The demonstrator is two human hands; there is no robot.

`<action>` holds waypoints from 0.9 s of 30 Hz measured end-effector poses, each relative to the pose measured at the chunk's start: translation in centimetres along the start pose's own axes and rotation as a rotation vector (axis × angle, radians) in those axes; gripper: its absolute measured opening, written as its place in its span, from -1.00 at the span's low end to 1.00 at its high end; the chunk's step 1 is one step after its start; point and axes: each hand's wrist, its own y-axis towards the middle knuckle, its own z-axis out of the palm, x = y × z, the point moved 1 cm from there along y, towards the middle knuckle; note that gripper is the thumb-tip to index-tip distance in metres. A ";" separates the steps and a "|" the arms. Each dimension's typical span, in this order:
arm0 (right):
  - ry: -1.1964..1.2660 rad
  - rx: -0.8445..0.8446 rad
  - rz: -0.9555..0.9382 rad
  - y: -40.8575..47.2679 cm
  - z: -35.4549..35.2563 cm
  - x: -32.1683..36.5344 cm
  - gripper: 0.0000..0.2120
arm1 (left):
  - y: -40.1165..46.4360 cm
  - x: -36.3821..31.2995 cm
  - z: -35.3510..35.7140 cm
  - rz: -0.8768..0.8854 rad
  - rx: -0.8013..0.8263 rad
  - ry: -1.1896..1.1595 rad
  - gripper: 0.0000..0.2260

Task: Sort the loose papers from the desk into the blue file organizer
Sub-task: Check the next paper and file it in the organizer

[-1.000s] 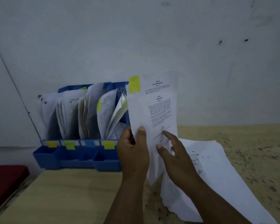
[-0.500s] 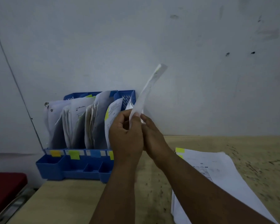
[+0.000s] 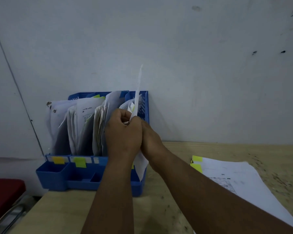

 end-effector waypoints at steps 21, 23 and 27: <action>-0.068 0.176 -0.072 0.0 0.3 -0.8 -0.39 | 1.7 1.8 -1.3 0.052 -0.214 -0.087 -0.85; -0.128 0.213 -0.061 0.1 0.0 -1.0 -0.29 | 1.9 1.7 -1.6 0.065 -0.234 -0.078 -0.87; -0.284 0.312 -0.081 -0.4 -0.6 -1.0 -0.09 | 2.0 1.6 -2.0 0.030 -0.221 -0.082 -0.87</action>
